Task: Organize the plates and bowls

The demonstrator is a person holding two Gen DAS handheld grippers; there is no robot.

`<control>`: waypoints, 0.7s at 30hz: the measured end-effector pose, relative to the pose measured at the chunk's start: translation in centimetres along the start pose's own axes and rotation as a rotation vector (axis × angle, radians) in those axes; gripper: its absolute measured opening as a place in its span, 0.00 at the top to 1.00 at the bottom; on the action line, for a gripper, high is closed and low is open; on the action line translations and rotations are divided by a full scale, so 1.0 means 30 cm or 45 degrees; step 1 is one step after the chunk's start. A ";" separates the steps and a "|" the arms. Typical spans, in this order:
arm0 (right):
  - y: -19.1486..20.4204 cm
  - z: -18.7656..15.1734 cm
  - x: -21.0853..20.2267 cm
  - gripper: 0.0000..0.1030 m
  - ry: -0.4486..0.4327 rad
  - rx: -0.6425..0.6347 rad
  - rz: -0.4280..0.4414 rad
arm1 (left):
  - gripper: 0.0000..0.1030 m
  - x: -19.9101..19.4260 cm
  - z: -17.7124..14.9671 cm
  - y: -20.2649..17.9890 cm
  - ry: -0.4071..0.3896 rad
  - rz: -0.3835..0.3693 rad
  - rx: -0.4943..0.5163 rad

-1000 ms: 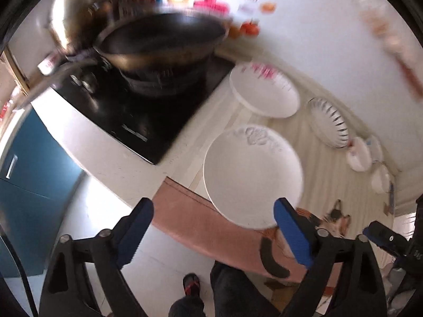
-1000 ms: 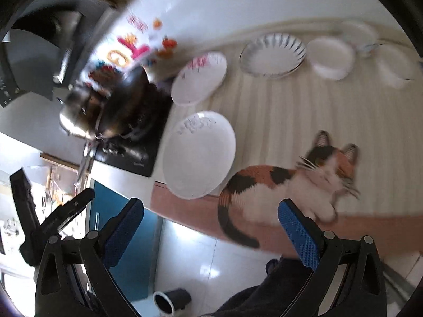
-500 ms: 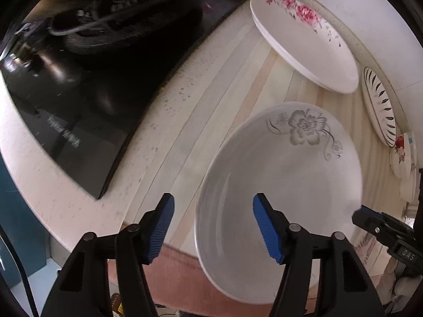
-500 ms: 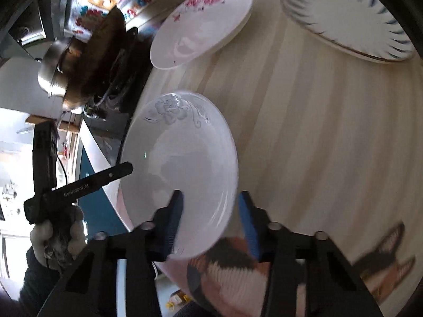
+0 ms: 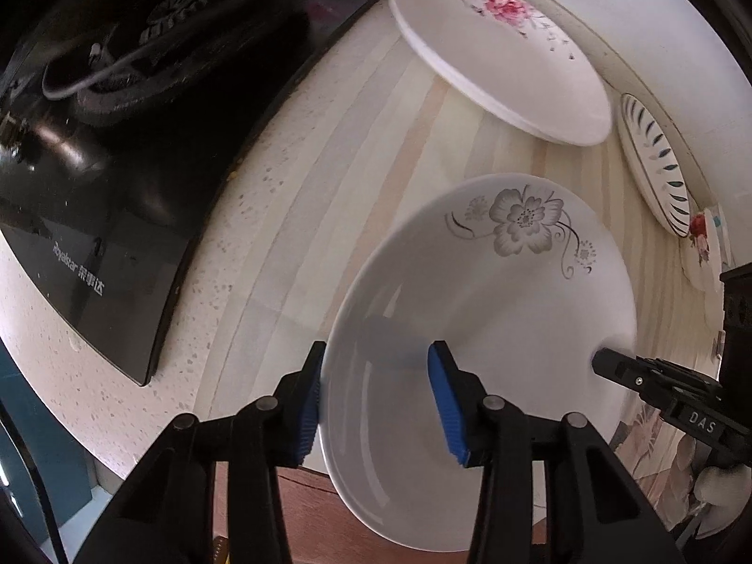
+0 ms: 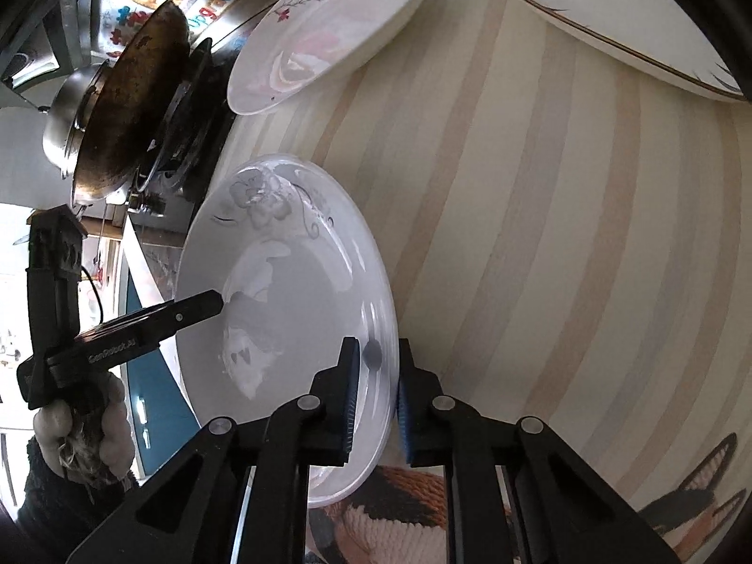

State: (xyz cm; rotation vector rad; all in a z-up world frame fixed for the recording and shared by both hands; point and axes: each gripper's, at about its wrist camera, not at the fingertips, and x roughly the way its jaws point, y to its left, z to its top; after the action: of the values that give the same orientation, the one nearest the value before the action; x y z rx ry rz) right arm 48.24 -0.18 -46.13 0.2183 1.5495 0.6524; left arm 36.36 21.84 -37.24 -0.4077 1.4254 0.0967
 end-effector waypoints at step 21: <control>-0.288 -0.213 -0.370 0.84 -0.152 0.208 -0.058 | 0.62 0.006 -0.038 -0.473 0.002 -0.104 0.302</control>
State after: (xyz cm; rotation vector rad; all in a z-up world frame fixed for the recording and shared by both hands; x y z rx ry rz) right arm 45.42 -14.64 -41.48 0.3380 1.4889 0.4693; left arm 39.66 8.27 -34.43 -0.2694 1.4011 -0.1377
